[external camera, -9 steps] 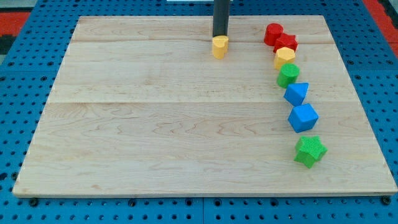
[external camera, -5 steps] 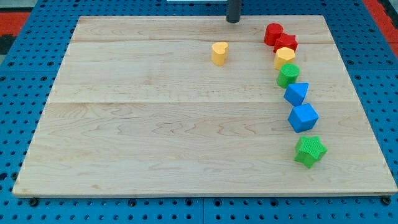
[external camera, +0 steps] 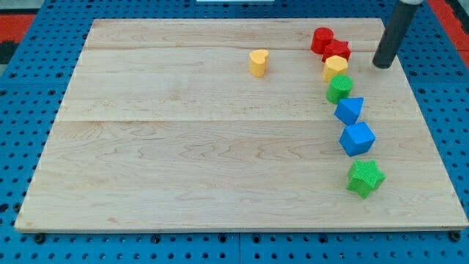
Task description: Slide the yellow hexagon and yellow heart towards center
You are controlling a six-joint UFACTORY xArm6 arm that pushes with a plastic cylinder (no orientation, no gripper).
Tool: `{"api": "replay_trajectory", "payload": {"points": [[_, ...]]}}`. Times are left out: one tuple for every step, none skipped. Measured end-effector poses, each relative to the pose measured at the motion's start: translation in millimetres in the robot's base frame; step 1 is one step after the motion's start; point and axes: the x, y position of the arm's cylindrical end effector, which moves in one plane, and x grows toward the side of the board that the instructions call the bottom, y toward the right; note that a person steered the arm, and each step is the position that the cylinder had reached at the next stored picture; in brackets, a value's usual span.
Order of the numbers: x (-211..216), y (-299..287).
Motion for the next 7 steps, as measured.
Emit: {"api": "replay_trajectory", "payload": {"points": [[7.3,-41.7],[0.3,-98.2],[-1.3,-153.9],[-7.9,-189.3],[-14.2,-218.3],[-23.5,-175.3],[-44.3,-141.3]]}}
